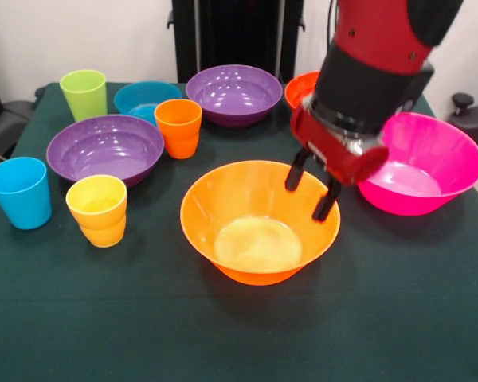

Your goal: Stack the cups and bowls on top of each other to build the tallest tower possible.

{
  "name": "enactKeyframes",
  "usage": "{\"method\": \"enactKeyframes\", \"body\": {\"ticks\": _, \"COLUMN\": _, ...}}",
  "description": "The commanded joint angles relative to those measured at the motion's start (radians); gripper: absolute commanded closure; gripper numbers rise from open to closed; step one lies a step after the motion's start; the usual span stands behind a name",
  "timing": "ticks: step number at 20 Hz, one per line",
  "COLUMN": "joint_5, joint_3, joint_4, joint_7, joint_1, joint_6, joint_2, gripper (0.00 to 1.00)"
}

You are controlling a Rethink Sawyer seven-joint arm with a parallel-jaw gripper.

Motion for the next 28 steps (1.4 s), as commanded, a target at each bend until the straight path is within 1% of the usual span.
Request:
{"method": "enactKeyframes", "body": {"ticks": 1, "joint_5": -0.036, "joint_3": 0.190, "joint_4": 0.308, "joint_7": 0.015, "joint_1": 0.026, "joint_6": -0.101, "joint_2": -0.147, "gripper": 0.00}}
{"method": "enactKeyframes", "body": {"ticks": 5, "joint_5": -0.051, "joint_3": 0.240, "joint_4": 0.419, "joint_7": -0.029, "joint_1": 0.011, "joint_6": -0.173, "joint_2": -0.205, "gripper": 0.00}}
{"method": "enactKeyframes", "body": {"ticks": 8, "joint_5": -0.067, "joint_3": 0.265, "joint_4": 0.465, "joint_7": -0.041, "joint_1": -0.001, "joint_6": -0.213, "joint_2": -0.224, "gripper": 0.00}}
{"method": "enactKeyframes", "body": {"ticks": 10, "joint_5": -0.077, "joint_3": 0.282, "joint_4": 0.490, "joint_7": -0.044, "joint_1": -0.008, "joint_6": -0.224, "joint_2": -0.232, "gripper": 0.00}}
{"method": "enactKeyframes", "body": {"ticks": 12, "joint_5": -0.098, "joint_3": 0.299, "joint_4": 0.512, "joint_7": -0.063, "joint_1": -0.019, "joint_6": -0.208, "joint_2": -0.233, "gripper": 0.00}}
{"method": "enactKeyframes", "body": {"ticks": 13, "joint_5": -0.108, "joint_3": 0.306, "joint_4": 0.523, "joint_7": -0.058, "joint_1": -0.020, "joint_6": -0.236, "joint_2": -0.225, "gripper": 0.00}}
{"method": "enactKeyframes", "body": {"ticks": 15, "joint_5": -0.126, "joint_3": 0.310, "joint_4": 0.534, "joint_7": -0.048, "joint_1": -0.022, "joint_6": -0.260, "joint_2": -0.220, "gripper": 0.00}}
{"method": "enactKeyframes", "body": {"ticks": 25, "joint_5": -0.224, "joint_3": 0.319, "joint_4": 0.616, "joint_7": -0.051, "joint_1": -0.037, "joint_6": -0.257, "joint_2": -0.248, "gripper": 0.00}}
{"method": "enactKeyframes", "body": {"ticks": 28, "joint_5": -0.251, "joint_3": 0.336, "joint_4": 0.653, "joint_7": -0.059, "joint_1": -0.053, "joint_6": -0.268, "joint_2": -0.270, "gripper": 0.00}}
